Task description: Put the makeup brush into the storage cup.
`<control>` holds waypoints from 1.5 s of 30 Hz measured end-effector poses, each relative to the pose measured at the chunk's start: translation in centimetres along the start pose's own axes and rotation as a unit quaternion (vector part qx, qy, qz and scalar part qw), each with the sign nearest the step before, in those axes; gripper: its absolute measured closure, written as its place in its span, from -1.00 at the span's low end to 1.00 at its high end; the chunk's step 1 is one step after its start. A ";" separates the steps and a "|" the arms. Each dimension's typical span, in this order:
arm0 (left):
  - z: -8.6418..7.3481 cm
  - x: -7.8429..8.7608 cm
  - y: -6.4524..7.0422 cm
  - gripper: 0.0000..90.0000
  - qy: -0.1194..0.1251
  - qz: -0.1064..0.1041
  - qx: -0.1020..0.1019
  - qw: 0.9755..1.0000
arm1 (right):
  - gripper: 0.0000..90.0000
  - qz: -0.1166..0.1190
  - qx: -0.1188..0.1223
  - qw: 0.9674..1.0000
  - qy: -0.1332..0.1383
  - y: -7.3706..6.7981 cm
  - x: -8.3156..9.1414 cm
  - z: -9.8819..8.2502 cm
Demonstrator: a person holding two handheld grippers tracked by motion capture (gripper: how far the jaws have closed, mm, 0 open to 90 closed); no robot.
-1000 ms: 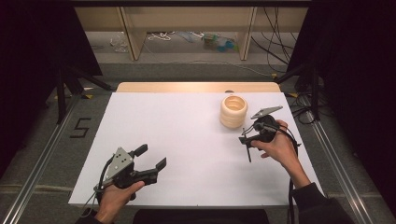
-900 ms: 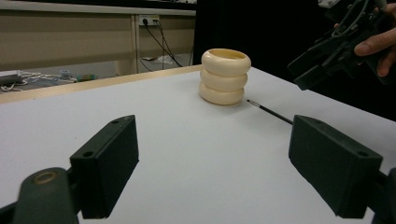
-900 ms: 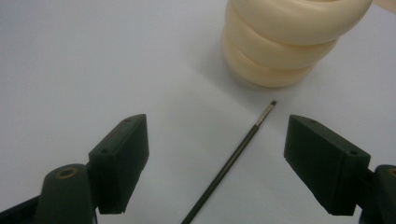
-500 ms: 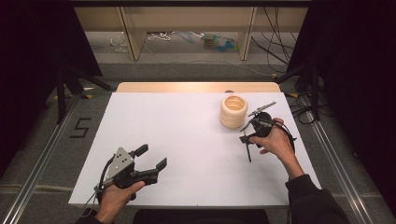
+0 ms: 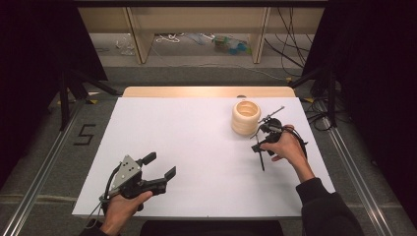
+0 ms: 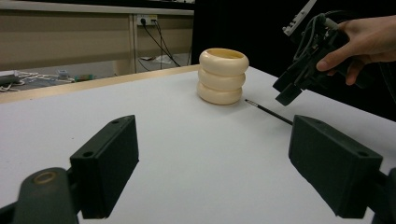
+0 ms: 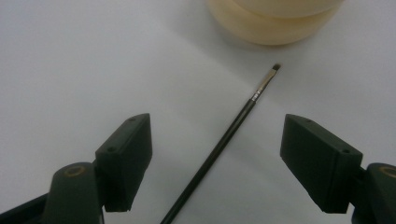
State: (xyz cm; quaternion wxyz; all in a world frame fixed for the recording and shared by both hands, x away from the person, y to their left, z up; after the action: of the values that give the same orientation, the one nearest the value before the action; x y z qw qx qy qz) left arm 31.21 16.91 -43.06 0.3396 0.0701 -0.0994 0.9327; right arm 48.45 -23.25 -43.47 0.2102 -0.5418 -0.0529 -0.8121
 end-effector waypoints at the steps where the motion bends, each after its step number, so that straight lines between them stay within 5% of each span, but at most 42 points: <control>1: 0.0 0.0 0.0 -0.65 0.000 0.000 0.000 1.000 | -0.41 0.000 0.000 1.000 0.000 0.0 0.0 0.0; 25: 0.0 0.0 -0.1 -0.65 0.001 0.000 0.001 1.000 | -0.22 -0.023 0.009 0.998 -0.049 0.5 -1.7 -0.1; 45: 0.1 0.1 -0.1 -0.65 0.003 -0.001 0.001 1.000 | 0.11 -0.011 -0.001 0.996 -0.089 0.5 -2.2 -0.5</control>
State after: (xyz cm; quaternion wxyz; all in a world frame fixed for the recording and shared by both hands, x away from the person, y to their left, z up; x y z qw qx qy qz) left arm 31.23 17.03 -42.96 0.3406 0.0679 -0.0972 0.9327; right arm 48.97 -23.24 -45.70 0.1949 -0.6116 -0.0771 -0.7629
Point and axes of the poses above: each handheld gripper's, and its own axes: x roughly backward along the jaws, z roughly out of its top, y roughly to its right, the point moved 1 cm from there along -x, roughly forward along the jaws, and after that the axes turned 15 degrees about -x, right-handed, at the moved point
